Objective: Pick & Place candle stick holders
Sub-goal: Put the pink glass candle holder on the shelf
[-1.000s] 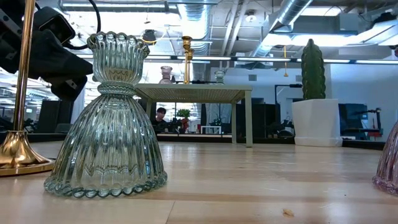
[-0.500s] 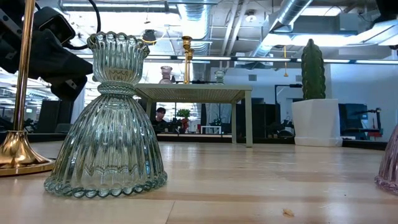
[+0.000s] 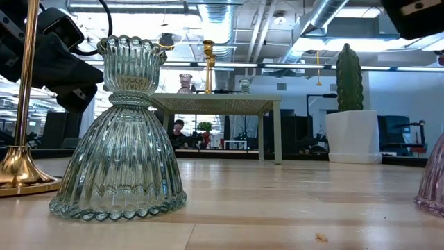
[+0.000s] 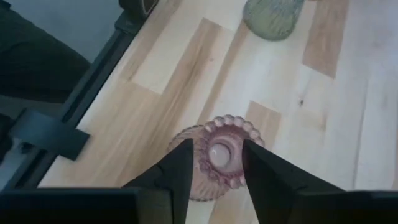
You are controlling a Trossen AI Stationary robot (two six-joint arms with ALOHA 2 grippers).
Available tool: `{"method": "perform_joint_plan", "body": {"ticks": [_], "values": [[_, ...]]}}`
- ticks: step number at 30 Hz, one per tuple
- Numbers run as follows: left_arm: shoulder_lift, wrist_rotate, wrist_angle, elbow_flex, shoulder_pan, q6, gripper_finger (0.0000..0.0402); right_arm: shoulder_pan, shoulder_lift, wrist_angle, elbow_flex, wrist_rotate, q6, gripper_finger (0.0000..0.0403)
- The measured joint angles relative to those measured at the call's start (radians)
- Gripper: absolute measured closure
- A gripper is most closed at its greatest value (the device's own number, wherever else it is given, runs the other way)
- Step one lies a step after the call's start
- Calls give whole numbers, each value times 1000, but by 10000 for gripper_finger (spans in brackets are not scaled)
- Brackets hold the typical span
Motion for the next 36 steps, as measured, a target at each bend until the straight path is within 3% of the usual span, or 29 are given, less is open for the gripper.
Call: {"method": "perform_joint_plan", "body": {"ticks": [10, 19, 24, 30, 36], "values": [[0, 0, 0, 0, 0, 0, 396, -16, 0, -8, 0, -82, 23, 327], [0, 0, 0, 0, 0, 0, 396, -27, -5, 0, -19, -120, 84, 337], [0, 0, 0, 0, 0, 0, 396, -28, -4, -2, -20, -119, 89, 342], [0, 0, 0, 0, 0, 0, 396, -33, -4, -8, -21, -111, 79, 392], [0, 0, 0, 0, 0, 0, 396, -34, -3, -8, -22, -76, 71, 395]]}}
